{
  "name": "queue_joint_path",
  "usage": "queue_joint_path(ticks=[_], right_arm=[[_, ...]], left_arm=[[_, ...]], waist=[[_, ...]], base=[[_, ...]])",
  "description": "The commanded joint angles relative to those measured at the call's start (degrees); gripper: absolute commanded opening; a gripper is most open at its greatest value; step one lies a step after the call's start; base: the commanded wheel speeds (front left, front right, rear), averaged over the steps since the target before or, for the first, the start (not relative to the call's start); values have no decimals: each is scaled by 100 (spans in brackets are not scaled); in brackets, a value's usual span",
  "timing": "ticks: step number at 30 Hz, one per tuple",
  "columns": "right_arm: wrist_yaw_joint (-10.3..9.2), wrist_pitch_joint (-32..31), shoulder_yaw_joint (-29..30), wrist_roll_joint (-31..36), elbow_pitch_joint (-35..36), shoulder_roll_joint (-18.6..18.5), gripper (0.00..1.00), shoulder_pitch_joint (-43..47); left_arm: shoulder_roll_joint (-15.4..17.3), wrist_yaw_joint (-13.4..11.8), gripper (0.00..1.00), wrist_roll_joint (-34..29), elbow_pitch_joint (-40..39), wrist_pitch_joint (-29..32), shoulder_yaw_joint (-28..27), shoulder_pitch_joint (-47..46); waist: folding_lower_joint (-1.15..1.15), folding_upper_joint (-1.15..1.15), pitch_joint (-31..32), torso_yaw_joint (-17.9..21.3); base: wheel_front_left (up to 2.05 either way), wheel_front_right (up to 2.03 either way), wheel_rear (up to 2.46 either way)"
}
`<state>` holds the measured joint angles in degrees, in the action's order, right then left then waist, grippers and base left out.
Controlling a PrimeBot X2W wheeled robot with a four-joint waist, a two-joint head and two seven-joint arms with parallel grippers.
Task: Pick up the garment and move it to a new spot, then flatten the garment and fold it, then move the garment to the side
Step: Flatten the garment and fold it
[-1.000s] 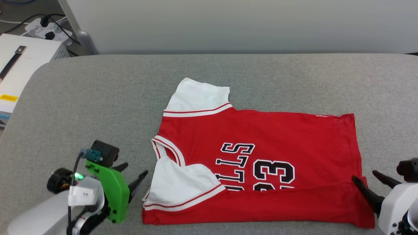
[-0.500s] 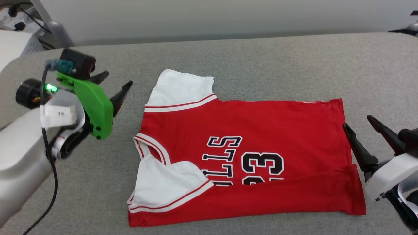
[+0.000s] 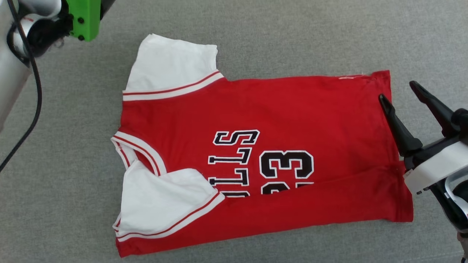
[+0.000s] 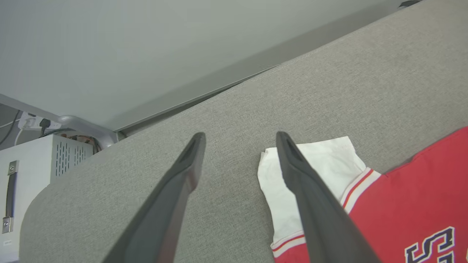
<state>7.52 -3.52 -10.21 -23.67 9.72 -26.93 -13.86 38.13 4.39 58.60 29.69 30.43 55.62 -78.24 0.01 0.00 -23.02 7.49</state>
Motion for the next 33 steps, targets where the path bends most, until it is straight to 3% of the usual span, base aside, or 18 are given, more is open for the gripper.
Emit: queue_joint_path(ticks=[1, 9, 19, 20, 21, 22, 27, 33], right_arm=[[-3, -5, -46, 32, 52, -1, 100, -153], [-3, 42, -199, 6, -14, -65, 100, -460], [-3, 129, -276, -78, -180, -110, 100, -613], [-3, 134, -268, -88, -193, -117, 100, -615], [-3, 137, -254, -100, -208, -126, 100, -619], [-3, 144, -233, -113, -219, -134, 100, -628], [-3, 169, -85, -149, -225, -181, 100, -706], [-3, -28, 114, -165, -211, -489, 100, -982]], left_arm=[[-72, 61, 100, 32, 119, 234, 55, -214], [-372, 237, 100, 149, 650, 1133, 397, -607], [-369, 303, 100, 113, 1124, 1464, 963, -304], [-378, 305, 87, 146, 1138, 1489, 991, -268], [-388, 306, 13, 183, 1126, 1513, 1034, -229], [-394, 307, 0, 230, 1084, 1534, 1080, -194], [-339, 308, 0, 304, 893, 1302, 1187, -197], [-332, 309, 0, 327, 583, 551, 1172, -271]], waist=[[-1, 0, -625, 319], [-1, 0, -1098, 441], [-1, 0, -1216, 519], [-1, 0, -1208, 515], [-1, 0, -1194, 507], [-1, 0, -1172, 494], [-1, 0, -1012, 419], [-1, 0, -679, 228]], base=[[0, 0, 0], [0, 0, 0], [0, 0, 0], [0, 0, 0], [0, 0, 0], [0, 0, 0], [0, 0, 0], [0, 0, 0]])
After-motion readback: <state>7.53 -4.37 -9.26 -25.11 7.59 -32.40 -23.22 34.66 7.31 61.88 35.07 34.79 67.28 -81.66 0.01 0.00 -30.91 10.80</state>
